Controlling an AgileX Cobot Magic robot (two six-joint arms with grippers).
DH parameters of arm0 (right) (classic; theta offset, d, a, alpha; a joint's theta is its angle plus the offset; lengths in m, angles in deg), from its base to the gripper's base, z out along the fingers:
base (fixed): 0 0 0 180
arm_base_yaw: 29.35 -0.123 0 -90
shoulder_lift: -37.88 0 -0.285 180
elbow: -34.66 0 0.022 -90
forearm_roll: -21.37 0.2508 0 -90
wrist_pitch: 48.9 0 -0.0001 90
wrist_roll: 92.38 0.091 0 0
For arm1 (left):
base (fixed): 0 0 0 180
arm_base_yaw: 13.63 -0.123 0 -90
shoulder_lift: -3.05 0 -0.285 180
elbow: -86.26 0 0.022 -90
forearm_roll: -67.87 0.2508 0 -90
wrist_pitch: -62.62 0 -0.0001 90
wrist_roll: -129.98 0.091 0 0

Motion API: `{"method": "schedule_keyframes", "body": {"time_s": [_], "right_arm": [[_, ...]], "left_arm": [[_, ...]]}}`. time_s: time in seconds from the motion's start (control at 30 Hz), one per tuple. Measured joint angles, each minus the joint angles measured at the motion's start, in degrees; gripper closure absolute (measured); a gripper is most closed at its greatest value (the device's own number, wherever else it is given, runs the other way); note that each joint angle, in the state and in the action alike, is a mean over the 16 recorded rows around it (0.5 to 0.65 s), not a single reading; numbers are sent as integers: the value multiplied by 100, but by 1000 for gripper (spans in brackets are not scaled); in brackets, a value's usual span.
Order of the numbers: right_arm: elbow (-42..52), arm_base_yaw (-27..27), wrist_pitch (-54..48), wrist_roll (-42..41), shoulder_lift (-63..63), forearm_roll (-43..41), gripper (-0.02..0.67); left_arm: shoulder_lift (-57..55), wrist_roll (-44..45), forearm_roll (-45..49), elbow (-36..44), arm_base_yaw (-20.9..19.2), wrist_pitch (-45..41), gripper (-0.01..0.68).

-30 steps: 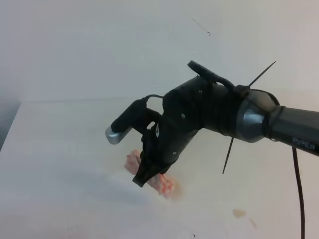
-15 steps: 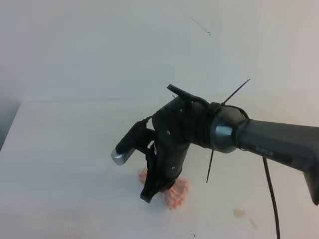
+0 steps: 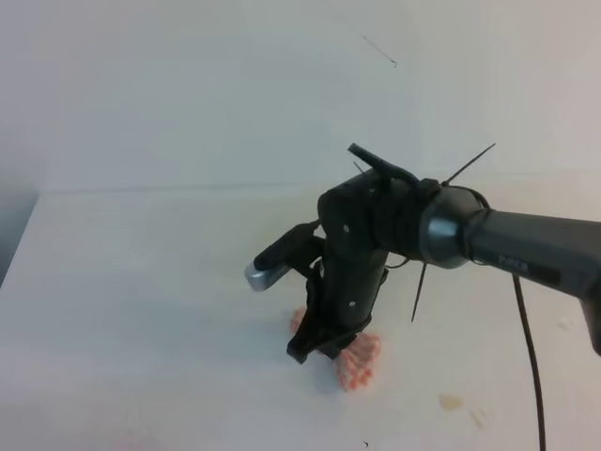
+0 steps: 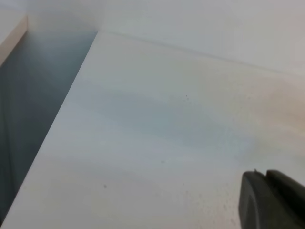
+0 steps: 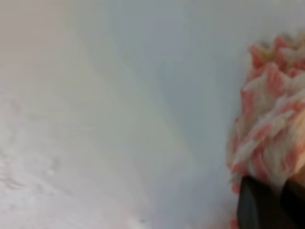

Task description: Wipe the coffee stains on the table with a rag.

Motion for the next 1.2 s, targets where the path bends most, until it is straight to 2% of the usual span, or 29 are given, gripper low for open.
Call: {"method": "schedule_keyframes", "body": {"time_s": [0.7,1.03,1.2], "right_arm": [[0,1784,-118,268,65,38,619],[10,2077,-121,326,369,35,603],[13,2088,-166,286,478,153,529]], "left_arm": [[0,0,0,0,0,0,672],[0,0,0,0,0,6,672],[0,0,0,0,0,6,672]]}}
